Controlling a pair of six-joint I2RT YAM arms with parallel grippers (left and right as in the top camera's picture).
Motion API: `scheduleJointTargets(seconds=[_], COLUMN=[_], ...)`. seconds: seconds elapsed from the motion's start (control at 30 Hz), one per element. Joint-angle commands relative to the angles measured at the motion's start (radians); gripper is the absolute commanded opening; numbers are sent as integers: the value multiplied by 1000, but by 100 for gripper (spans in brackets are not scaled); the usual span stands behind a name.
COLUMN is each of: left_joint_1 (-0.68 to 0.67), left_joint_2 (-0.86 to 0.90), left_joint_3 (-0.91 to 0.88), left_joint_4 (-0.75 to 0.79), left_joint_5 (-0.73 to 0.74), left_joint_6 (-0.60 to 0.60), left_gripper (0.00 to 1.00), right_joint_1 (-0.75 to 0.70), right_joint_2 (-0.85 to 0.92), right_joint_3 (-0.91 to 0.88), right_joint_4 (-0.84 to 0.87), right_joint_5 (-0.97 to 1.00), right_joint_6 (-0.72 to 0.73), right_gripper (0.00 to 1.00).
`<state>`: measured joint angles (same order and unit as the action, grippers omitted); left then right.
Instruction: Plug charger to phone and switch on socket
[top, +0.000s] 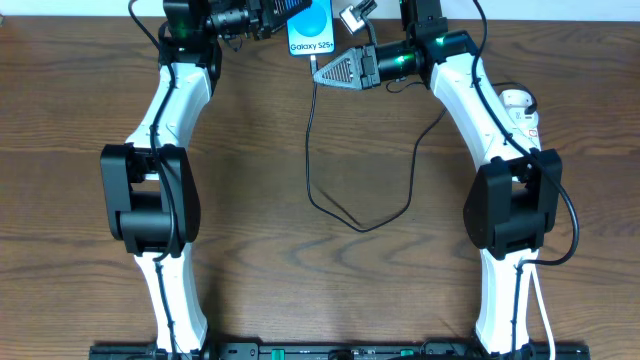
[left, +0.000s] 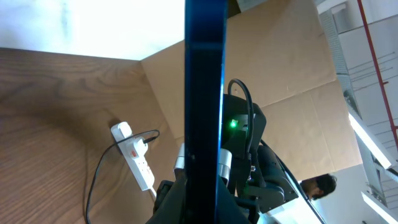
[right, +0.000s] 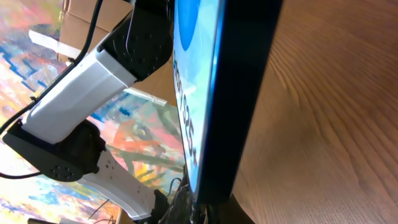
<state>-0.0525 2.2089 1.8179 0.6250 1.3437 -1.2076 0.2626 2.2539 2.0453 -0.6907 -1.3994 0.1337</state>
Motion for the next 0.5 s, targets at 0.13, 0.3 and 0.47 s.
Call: scheduleJointTargets(seconds=[0.13, 0.3, 0.47], left_joint_1=[1, 1, 1], left_joint_2=[-21, -21, -21], left_joint_3=[19, 19, 19], left_joint_4=[8, 8, 8], left_joint_5=[0, 0, 0], left_joint_6=[11, 28, 28], left_gripper=[7, 8, 7], right_joint_1=[-6, -6, -6], right_joint_2=[-25, -25, -25], right_joint_3=[1, 1, 1], right_joint_4=[7, 8, 8], right_joint_5=[-29, -29, -29], right_joint_6=[20, 20, 20], right_gripper=[1, 1, 1])
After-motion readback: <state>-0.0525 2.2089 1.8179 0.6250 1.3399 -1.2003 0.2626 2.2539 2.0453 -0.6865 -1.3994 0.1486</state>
